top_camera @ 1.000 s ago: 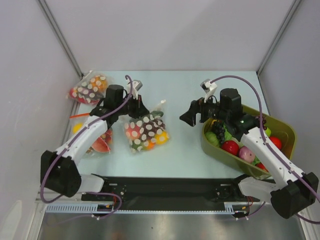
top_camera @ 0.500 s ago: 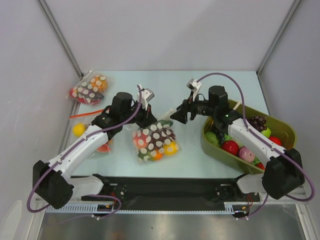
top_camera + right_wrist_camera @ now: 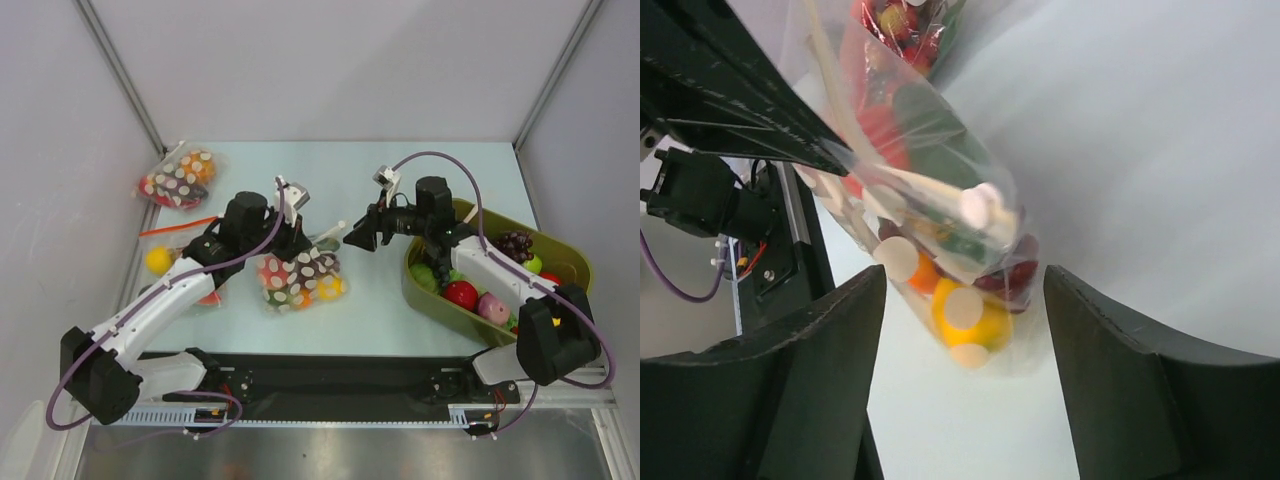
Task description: Open the zip-top bag and remove the fake food
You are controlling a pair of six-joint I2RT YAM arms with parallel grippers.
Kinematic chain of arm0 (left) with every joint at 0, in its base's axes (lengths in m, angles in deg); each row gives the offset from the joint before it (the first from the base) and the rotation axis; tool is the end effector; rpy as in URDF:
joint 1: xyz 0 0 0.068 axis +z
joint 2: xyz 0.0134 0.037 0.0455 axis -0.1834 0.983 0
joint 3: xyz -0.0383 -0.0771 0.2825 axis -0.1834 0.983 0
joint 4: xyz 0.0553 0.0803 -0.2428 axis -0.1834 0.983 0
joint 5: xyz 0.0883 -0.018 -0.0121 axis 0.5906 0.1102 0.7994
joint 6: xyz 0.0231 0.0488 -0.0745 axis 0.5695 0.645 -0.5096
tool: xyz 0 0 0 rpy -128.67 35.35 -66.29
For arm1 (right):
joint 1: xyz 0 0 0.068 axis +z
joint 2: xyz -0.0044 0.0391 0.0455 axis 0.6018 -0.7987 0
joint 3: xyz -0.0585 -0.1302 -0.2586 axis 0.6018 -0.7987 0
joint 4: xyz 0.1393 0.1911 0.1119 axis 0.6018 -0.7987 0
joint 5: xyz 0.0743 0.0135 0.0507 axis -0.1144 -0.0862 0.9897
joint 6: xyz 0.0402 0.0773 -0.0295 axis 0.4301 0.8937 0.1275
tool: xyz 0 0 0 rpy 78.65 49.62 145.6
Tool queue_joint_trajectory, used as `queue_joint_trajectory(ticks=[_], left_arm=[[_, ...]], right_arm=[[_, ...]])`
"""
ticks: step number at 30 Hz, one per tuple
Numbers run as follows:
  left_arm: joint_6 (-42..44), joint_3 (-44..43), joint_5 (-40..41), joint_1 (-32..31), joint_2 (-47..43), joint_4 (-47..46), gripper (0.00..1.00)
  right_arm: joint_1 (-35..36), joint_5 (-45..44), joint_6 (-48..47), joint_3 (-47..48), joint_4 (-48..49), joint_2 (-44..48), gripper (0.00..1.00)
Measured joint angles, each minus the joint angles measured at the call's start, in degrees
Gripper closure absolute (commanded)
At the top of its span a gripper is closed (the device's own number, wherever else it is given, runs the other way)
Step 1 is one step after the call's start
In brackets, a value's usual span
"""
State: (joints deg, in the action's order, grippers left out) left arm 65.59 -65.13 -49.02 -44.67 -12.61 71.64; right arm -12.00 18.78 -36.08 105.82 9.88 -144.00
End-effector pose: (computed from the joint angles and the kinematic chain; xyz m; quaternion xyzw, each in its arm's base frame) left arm 0.2274 -0.1832 0.3154 0.2950 0.8111 -0.2806 0.4198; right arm 0.2830 0.1973 0.2992 -0.3353 0.7121 0.4541 0.4175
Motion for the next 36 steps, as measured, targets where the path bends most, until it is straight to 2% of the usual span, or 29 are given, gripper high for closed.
queue_joint_trajectory(ticks=[4, 7, 11, 17, 21, 24, 29, 31, 32, 33, 36], left_arm=[[-0.1, 1.1, 0.3, -0.4, -1.5, -0.3, 1.0], [-0.2, 2.4, 0.3, -0.5, -2.7, -0.9, 1.0], [-0.2, 3.8, 0.3, -0.6, -4.4, -1.3, 1.0], [-0.2, 4.5, 0.2, -0.8, -4.8, -2.1, 1.0], [-0.2, 4.7, 0.1, -1.1, -4.8, -2.2, 1.0], [-0.2, 4.7, 0.1, -1.2, -4.8, -2.2, 1.0], [-0.2, 4.7, -0.1, -1.2, -5.1, -2.2, 1.0], [-0.2, 4.7, -0.1, -1.3, -5.1, -2.2, 0.89], [-0.3, 4.7, -0.1, -1.3, -5.1, -2.2, 0.78], [-0.3, 4.7, -0.2, -1.3, -5.1, -2.4, 0.56], [-1.0, 4.6, -1.0, -1.4, -5.2, -4.0, 0.34]], right_arm=[[-0.4, 1.2, 0.7, -0.1, 2.6, -3.1, 0.23], [-0.4, 1.9, 1.3, -0.5, 4.4, -5.5, 0.23], [-0.3, 3.8, 3.1, -2.8, 9.5, -6.9, 0.39], [-0.2, 8.1, 8.5, -7.8, 22.5, -6.9, 0.5], [0.5, 9.9, 10.6, -8.3, 28.0, -6.9, 0.53], [0.9, 10.7, 12.1, -8.3, 31.3, -6.9, 0.61], [1.1, 11.2, 13.4, -8.3, 33.9, -7.5, 0.92], [1.1, 11.5, 13.5, -8.3, 33.7, -7.9, 1.0], [1.2, 11.5, 13.5, -8.3, 33.6, -7.9, 1.0], [1.3, 11.5, 13.4, -8.3, 33.4, -7.9, 1.0], [2.0, 11.6, 12.5, -8.3, 32.1, -7.9, 1.0]])
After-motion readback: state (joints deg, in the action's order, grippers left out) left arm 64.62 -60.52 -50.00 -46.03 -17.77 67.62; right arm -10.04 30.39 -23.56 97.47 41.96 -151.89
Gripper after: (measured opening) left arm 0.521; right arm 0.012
